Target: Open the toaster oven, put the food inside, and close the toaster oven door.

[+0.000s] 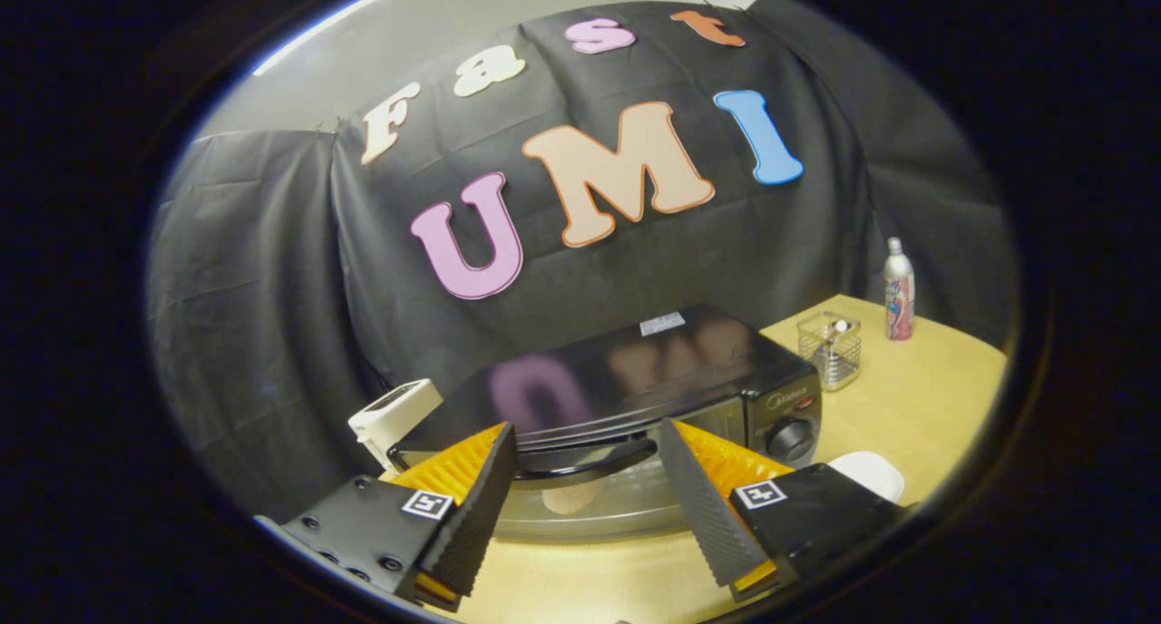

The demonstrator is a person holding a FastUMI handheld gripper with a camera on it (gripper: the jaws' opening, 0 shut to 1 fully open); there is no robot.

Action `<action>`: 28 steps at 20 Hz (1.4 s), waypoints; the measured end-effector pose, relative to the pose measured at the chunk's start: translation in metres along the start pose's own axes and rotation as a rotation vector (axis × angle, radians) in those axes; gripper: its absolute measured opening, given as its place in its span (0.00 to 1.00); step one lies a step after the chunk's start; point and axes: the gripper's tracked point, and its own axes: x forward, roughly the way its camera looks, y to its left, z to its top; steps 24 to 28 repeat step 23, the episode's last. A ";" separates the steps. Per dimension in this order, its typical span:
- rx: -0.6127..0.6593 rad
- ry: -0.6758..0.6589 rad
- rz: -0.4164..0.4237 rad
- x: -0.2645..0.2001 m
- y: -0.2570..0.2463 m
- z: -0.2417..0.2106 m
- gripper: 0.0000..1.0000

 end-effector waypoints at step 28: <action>-0.380 -0.161 0.162 -0.136 0.096 0.167 1.00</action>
